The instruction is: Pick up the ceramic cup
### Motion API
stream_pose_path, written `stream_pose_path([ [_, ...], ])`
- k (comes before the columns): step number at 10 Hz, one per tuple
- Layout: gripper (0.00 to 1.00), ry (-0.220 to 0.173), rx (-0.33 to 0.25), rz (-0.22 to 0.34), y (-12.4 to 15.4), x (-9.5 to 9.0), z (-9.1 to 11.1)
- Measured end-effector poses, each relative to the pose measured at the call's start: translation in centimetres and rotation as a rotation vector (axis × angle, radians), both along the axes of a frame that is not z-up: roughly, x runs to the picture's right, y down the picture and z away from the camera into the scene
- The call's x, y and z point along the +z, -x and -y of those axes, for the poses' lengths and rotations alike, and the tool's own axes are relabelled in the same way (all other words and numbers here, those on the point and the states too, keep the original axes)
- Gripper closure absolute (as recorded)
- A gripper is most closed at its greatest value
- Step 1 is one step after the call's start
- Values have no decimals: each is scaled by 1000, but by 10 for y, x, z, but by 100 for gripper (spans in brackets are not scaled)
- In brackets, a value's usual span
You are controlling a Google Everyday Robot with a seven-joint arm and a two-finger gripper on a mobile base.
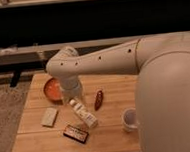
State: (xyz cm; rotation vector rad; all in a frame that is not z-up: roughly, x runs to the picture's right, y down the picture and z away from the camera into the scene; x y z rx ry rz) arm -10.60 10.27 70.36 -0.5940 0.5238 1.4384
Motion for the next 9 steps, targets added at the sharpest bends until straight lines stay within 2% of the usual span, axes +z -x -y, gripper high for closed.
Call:
stream_pose_path([
  [3,35,10,104,-74,-57,22,6],
  [4,35,13,142,-104,-88,26,4],
  [7,35,17,241,-188,-164,29,-5],
  [9,35,22,308,-242,-204,26,-13],
])
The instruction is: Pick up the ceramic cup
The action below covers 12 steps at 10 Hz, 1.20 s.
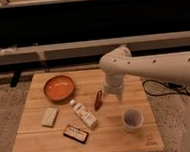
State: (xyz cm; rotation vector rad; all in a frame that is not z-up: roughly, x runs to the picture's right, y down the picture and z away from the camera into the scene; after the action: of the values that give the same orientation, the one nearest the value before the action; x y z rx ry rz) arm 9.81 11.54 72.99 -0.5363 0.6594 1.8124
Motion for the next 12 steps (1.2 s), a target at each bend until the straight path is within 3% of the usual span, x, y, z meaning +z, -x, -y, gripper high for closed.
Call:
stream_pose_path([
  [2,35,10,64,-55,-30,-10,-8],
  [4,35,17,97,-78,-40,-22,-14],
  [7,35,39,126,-74,-31,-41,-31],
  [12,35,80,167,-65,-26,-36,-62],
])
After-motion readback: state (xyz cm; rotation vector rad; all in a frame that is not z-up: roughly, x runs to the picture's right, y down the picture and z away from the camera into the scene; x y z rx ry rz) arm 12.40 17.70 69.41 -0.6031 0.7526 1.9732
